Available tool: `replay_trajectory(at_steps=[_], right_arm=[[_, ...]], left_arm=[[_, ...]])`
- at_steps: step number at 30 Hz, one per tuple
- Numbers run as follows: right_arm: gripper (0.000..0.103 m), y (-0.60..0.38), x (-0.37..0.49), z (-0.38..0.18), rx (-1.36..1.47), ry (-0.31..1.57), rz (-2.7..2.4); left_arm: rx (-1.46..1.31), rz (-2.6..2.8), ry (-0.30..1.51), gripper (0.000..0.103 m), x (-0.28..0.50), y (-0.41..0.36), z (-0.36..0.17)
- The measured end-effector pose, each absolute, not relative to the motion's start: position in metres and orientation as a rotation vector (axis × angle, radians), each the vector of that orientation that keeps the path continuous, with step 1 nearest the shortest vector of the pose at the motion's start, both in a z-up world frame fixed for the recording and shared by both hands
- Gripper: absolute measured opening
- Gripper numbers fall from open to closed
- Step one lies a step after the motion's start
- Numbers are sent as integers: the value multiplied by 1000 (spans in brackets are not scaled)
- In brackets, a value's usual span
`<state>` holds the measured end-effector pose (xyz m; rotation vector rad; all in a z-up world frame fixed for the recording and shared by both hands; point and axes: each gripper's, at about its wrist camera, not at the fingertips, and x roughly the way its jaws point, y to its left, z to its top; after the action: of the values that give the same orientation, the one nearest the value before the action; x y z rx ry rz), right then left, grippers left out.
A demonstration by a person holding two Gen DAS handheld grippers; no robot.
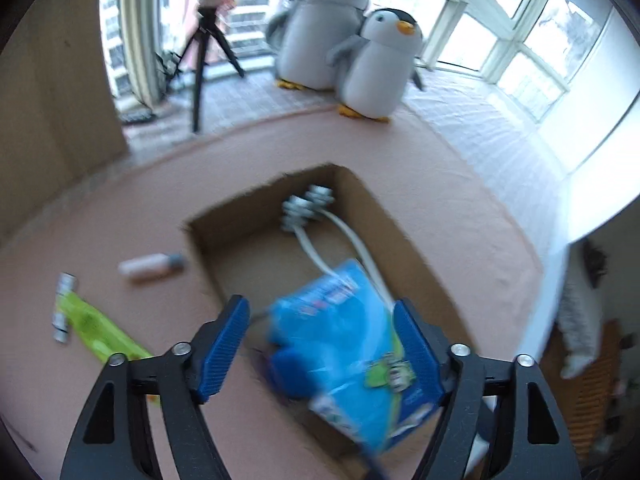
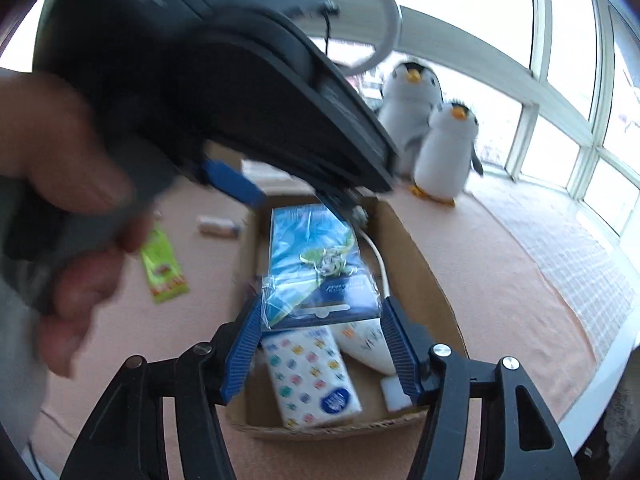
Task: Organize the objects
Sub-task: 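Carry the card package into the cardboard box and open both grippers, then move the right gripper to the green tube and close on it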
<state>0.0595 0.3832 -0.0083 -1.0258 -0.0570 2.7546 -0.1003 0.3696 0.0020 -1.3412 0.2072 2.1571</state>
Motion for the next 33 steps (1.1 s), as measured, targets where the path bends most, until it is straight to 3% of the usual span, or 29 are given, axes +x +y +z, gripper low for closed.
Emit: replay_trajectory(at_steps=[9, 14, 18, 27, 30, 32, 33], right_arm=[[71, 336, 57, 8, -952, -108, 2867], [81, 261, 25, -26, -1228, -127, 3011], [81, 229, -2, -73, -1504, -75, 2940], [81, 223, -100, -89, -1610, -255, 2834], [83, 240, -121, -97, -1692, -98, 2832], [80, 242, -122, -95, -1712, -71, 2834], [68, 242, -119, -95, -1715, -85, 2837]], left_arm=[[-1359, 2335, 81, 87, -104, 243, -4], [-1447, 2454, -94, 88, -92, 128, -17], [-1521, 2525, -260, 88, -61, 41, -34], [-1572, 2545, -601, 88, 18, -68, -67], [-1546, 2560, -645, 88, 32, -82, -64], [-1527, 2576, -658, 88, 38, -91, -62], [-1524, 2582, -667, 88, 39, -92, -60]])
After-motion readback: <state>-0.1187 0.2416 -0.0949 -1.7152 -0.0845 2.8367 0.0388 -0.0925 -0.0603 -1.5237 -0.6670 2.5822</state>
